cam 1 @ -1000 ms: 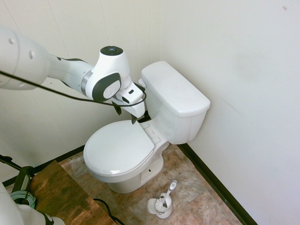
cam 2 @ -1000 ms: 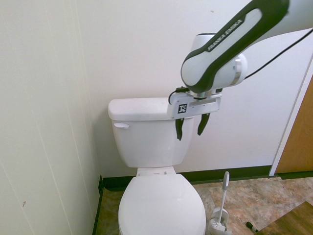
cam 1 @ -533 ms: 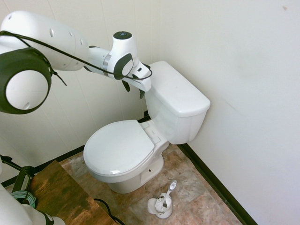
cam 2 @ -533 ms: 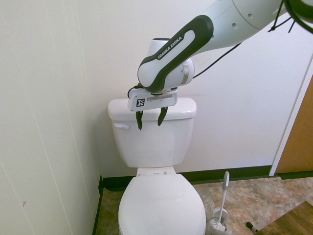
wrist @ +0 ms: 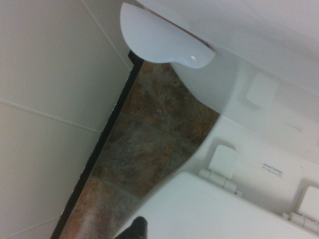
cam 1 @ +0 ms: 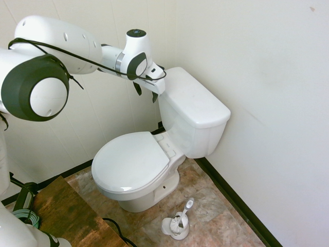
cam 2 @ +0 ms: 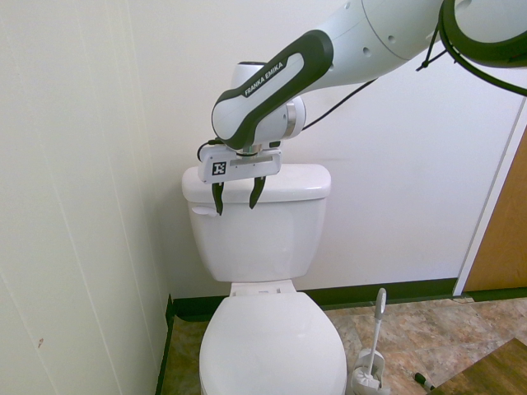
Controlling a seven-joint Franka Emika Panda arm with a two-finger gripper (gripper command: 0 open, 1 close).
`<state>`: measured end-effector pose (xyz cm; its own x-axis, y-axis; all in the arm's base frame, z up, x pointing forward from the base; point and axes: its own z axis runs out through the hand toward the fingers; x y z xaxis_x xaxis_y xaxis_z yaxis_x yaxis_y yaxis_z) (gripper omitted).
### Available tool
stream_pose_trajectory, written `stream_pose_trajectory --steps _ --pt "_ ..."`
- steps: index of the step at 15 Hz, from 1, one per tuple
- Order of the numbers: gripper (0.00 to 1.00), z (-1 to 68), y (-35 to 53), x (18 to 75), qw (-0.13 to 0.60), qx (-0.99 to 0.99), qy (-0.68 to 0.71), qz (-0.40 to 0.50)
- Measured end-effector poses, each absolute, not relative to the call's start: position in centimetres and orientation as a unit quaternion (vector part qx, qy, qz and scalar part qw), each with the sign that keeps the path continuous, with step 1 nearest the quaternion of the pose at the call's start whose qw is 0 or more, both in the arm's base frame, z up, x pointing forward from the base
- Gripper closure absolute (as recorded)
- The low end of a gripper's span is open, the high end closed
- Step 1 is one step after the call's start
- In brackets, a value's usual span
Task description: Flush the toilet
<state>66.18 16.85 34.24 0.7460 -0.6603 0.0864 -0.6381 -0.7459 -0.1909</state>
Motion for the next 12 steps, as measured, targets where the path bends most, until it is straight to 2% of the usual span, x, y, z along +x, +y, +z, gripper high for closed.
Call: stream_pose_trajectory --steps 12 --pt "1.00 31.8 21.3 74.2 0.100 -0.929 0.332 -0.128"
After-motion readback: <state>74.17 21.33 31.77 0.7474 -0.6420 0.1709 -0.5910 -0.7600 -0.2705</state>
